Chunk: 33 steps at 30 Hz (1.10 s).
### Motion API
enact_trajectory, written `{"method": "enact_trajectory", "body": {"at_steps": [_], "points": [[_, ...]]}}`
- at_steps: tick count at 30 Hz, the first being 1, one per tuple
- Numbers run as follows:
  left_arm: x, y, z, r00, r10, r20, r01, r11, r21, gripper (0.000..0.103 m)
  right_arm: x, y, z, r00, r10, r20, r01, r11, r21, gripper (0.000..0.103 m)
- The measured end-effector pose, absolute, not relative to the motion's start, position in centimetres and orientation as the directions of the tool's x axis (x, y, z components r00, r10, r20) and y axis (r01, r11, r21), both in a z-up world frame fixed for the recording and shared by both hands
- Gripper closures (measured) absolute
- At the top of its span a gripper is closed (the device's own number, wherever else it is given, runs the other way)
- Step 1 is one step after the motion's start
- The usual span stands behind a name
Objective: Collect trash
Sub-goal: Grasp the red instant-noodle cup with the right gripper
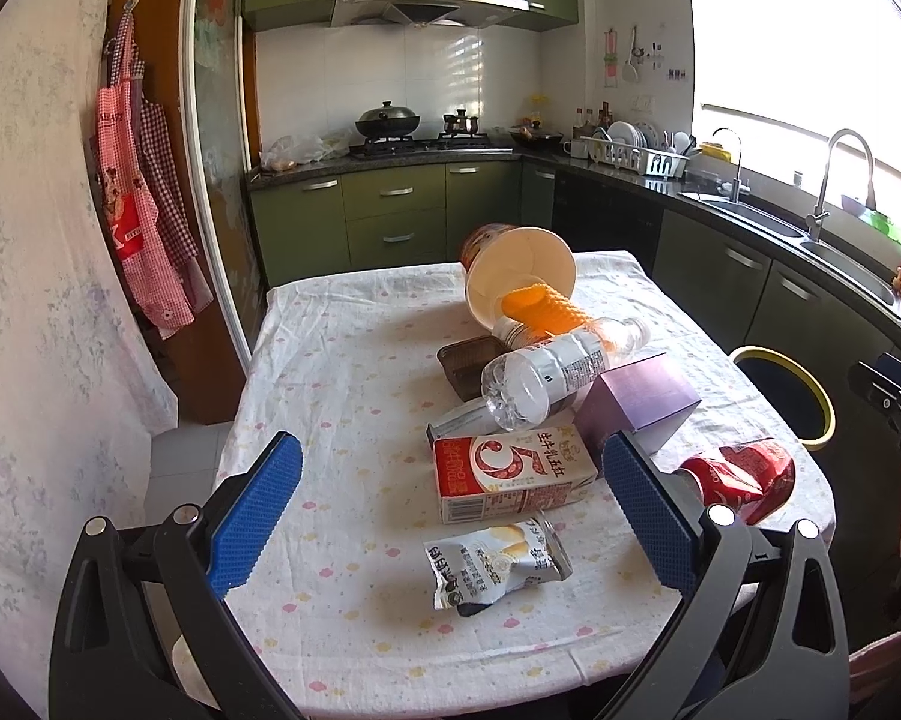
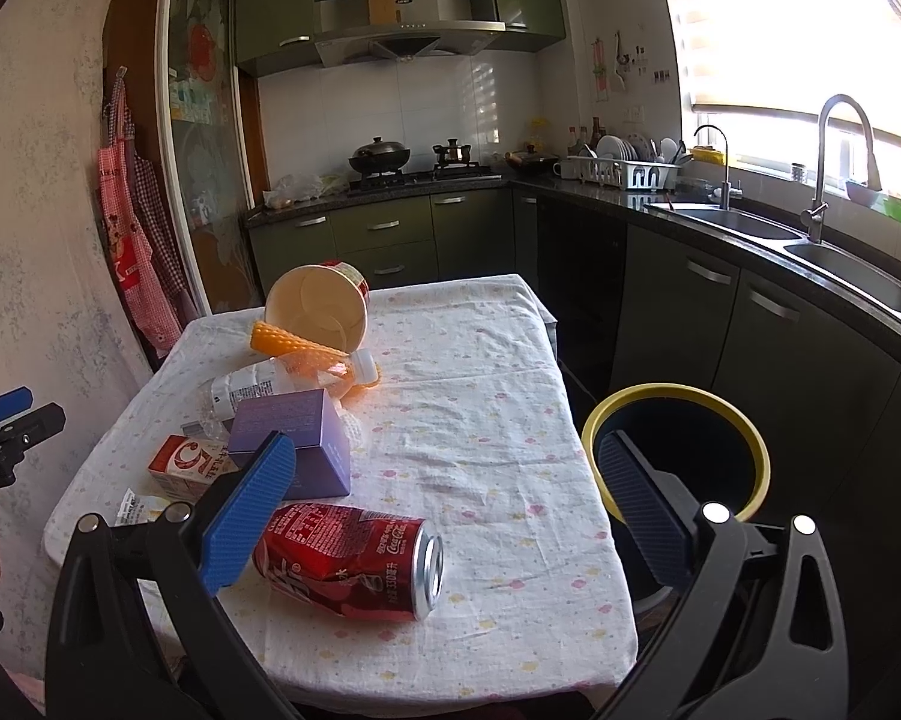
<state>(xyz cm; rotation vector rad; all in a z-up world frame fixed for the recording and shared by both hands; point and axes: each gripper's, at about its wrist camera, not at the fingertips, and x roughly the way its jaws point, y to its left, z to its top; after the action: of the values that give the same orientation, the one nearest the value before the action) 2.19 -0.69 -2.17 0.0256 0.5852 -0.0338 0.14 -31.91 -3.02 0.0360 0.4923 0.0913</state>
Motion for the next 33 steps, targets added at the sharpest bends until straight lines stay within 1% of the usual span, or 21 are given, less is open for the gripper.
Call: {"method": "enact_trajectory", "body": {"at_steps": [4, 11, 14, 20, 22, 24, 25, 27, 28, 31, 33], "points": [[4.3, -0.5, -2.2, 0.828, -0.035, -0.56, 0.047, 0.999, 0.007, 0.004, 2.2, -30.9, -2.2, 0.879, 0.116, -0.463, -0.125, 0.992, 0.01, 0.006], [10.3, -0.1, -1.5, 0.843, 0.016, -0.538, 0.016, 0.998, 0.055, 0.004, 8.8, -28.5, 0.0, 0.881, 0.163, -0.443, -0.238, 0.964, -0.118, 0.007], [13.0, 0.0, -1.1, 0.85, 0.034, -0.526, 0.007, 0.997, 0.076, 0.004, 12.4, -27.8, 0.2, 0.877, 0.211, -0.432, -0.296, 0.945, -0.14, 0.007], [18.2, 0.6, -0.8, 0.858, 0.063, -0.51, -0.019, 0.996, 0.091, 0.004, 20.3, -25.5, -1.2, 0.833, 0.26, -0.488, -0.39, 0.902, -0.186, 0.007], [20.1, 1.0, -1.0, 0.857, 0.066, -0.511, -0.024, 0.996, 0.089, 0.004, 23.0, -24.0, -2.1, 0.82, 0.268, -0.506, -0.423, 0.879, -0.219, 0.012], [21.7, 1.3, -1.5, 0.854, 0.068, -0.515, -0.029, 0.996, 0.083, 0.004, 25.5, -22.8, -3.1, 0.806, 0.254, -0.534, -0.435, 0.867, -0.244, 0.025], [22.4, 1.5, -1.7, 0.852, 0.068, -0.518, -0.031, 0.996, 0.081, 0.004, 26.8, -22.3, -3.7, 0.797, 0.248, -0.551, -0.441, 0.862, -0.251, 0.027], [23.9, 1.9, -2.4, 0.849, 0.067, -0.525, -0.034, 0.997, 0.072, 0.004, 28.7, -21.4, -4.9, 0.782, 0.25, -0.571, -0.459, 0.851, -0.256, 0.037], [24.6, 2.2, -2.7, 0.847, 0.067, -0.527, -0.037, 0.997, 0.067, 0.004, 29.6, -20.8, -5.4, 0.78, 0.243, -0.577, -0.462, 0.846, -0.268, 0.039], [26.1, 2.9, -3.7, 0.844, 0.061, -0.533, -0.044, 0.998, 0.046, 0.004, 31.9, -19.6, -6.5, 0.781, 0.218, -0.586, -0.461, 0.833, -0.305, 0.048], [27.1, 3.3, -4.3, 0.844, 0.057, -0.534, -0.048, 0.998, 0.031, 0.004, 33.2, -18.6, -7.0, 0.786, 0.198, -0.586, -0.459, 0.822, -0.338, 0.058]]}}
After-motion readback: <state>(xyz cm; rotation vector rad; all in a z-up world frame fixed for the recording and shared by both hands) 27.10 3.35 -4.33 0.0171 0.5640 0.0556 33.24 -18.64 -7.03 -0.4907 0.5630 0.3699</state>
